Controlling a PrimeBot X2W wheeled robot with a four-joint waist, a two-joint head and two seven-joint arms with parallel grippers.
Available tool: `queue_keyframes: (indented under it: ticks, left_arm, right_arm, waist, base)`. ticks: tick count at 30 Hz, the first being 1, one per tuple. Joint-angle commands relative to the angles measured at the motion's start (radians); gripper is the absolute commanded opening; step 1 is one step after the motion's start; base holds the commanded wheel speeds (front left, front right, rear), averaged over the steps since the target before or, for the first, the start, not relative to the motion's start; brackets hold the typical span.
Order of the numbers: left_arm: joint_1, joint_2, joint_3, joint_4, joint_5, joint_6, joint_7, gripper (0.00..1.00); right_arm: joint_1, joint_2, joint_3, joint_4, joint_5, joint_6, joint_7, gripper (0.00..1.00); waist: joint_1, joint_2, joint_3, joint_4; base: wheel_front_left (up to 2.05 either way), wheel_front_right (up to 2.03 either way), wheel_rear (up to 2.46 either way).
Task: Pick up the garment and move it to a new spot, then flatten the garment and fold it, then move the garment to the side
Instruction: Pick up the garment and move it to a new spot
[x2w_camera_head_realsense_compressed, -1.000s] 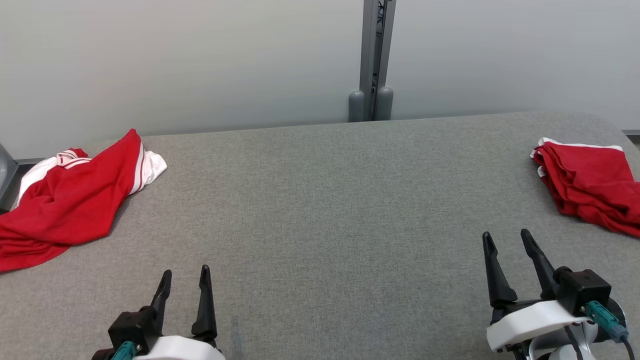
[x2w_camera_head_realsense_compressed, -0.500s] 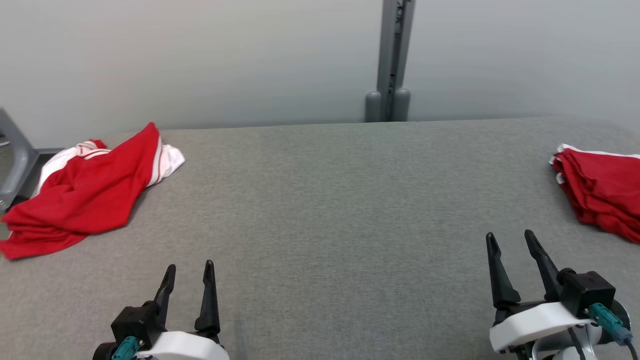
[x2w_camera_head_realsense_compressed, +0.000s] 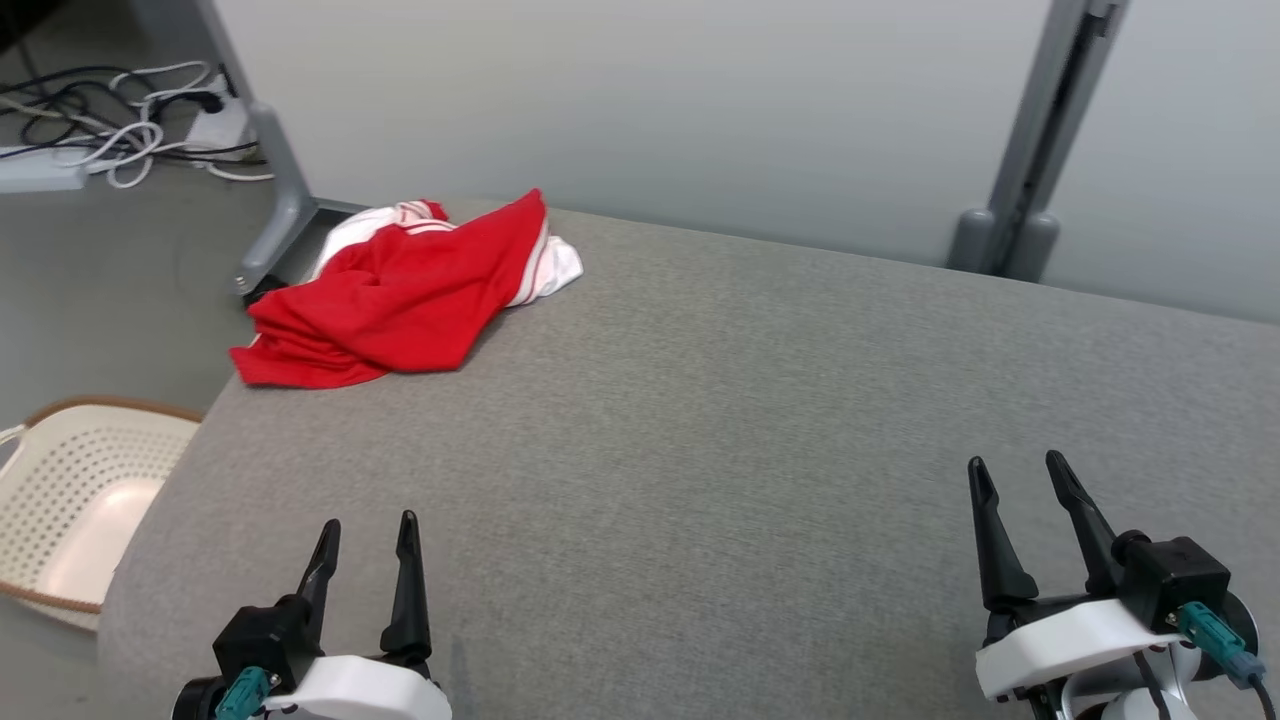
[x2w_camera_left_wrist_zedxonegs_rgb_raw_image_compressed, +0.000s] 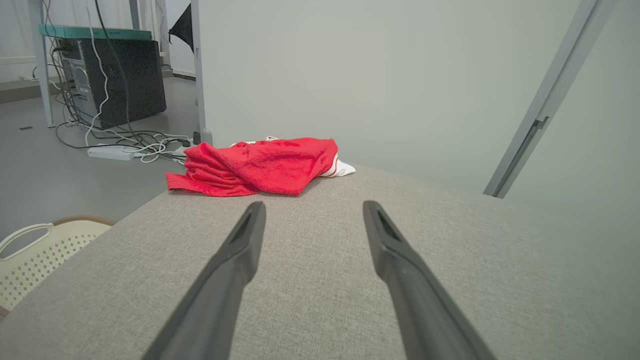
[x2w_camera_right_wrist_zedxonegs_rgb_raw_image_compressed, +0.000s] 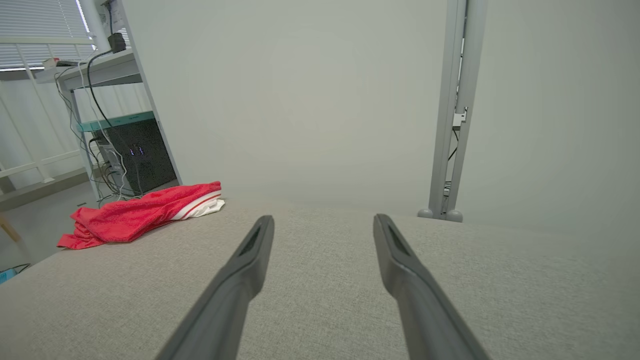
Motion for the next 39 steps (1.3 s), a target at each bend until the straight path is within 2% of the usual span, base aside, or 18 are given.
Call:
queue_keyframes:
  ticks: [1,8,18,22,26,31,37,39]
  left_arm:
    - [-0.006,0.005,0.006,-0.004,0.005,-0.002,-0.005,1.0]
    - [0.008,0.017,0.013,-0.004,0.013,-0.012,-0.005,1.0]
    - [0.003,0.035,0.013,-0.019,0.021,-0.015,-0.003,1.0]
    - [-0.056,0.068,0.02,-0.034,0.023,-0.025,0.013,1.0]
    - [-0.166,0.133,0.031,-0.05,0.038,-0.048,0.048,1.0]
    - [-0.369,0.222,0.059,-0.029,-0.003,-0.116,0.157,1.0]
    - [-0.621,0.348,0.062,0.094,-0.015,-0.173,0.295,1.0]
    - [-0.658,0.36,0.058,0.123,-0.025,-0.181,0.321,1.0]
  right_arm:
    - [0.0,-0.005,0.0,-0.005,-0.002,0.0,0.002,1.0]
    - [0.003,-0.005,0.013,-0.006,0.008,0.0,-0.002,1.0]
    - [0.011,-0.006,-0.003,-0.027,0.0,0.0,-0.003,1.0]
    - [-0.017,-0.005,-0.022,-0.057,-0.032,0.0,0.009,1.0]
    - [-0.049,-0.006,-0.04,-0.101,-0.063,0.0,0.029,1.0]
    - [-0.098,-0.006,-0.053,-0.158,-0.103,0.0,0.054,1.0]
    - [-0.155,-0.006,-0.048,-0.215,-0.128,0.0,0.078,1.0]
    - [-0.161,-0.005,-0.048,-0.223,-0.133,0.0,0.08,1.0]
  waist:
    - [0.0,0.0,0.0,0.083]
    - [0.0,0.0,-0.005,0.177]
    - [0.0,0.0,0.012,0.193]
    - [0.0,0.0,0.06,0.165]
    - [0.0,0.0,0.131,0.12]
    - [0.0,0.0,0.232,0.047]
    - [0.0,0.0,0.347,-0.055]
    - [0.0,0.0,0.364,-0.07]
  base:
    - [0.0,0.0,0.0]
    - [0.0,0.0,0.0]
    - [0.0,0.0,0.0]
    - [0.0,0.0,0.0]
    - [0.0,0.0,0.0]
    - [0.0,0.0,0.0]
    - [0.0,0.0,0.0]
    - [0.0,0.0,0.0]
